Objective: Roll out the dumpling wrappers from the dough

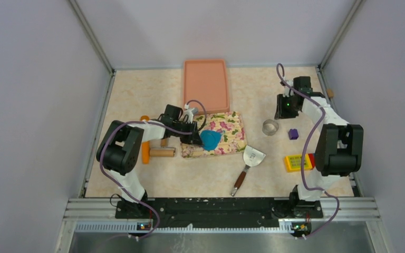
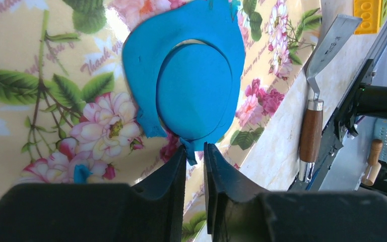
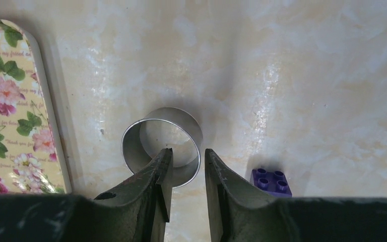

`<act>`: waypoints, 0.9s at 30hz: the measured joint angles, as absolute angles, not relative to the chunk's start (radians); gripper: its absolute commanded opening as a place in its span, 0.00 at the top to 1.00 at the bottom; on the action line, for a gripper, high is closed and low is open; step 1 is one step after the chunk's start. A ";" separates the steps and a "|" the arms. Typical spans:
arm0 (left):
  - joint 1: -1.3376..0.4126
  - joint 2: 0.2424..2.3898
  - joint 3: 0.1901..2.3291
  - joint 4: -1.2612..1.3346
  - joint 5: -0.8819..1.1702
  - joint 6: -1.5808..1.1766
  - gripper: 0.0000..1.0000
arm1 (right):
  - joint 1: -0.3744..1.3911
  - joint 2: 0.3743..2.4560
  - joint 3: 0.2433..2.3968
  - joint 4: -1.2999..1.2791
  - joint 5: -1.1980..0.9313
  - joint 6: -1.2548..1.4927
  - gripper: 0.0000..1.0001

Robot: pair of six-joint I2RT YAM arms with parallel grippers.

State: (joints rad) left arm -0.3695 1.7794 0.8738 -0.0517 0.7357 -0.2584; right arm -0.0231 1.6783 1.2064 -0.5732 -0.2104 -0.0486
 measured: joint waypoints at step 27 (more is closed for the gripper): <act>-0.471 1.741 0.889 -0.162 0.653 -0.170 0.89 | -0.023 1.636 1.211 -0.573 -0.230 -0.041 0.69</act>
State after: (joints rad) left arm -0.4709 1.7409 0.8886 -0.1623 0.6525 -0.1699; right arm -0.0227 1.6356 1.2110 -0.5728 -0.2298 -0.0414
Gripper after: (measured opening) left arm 0.120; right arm 0.307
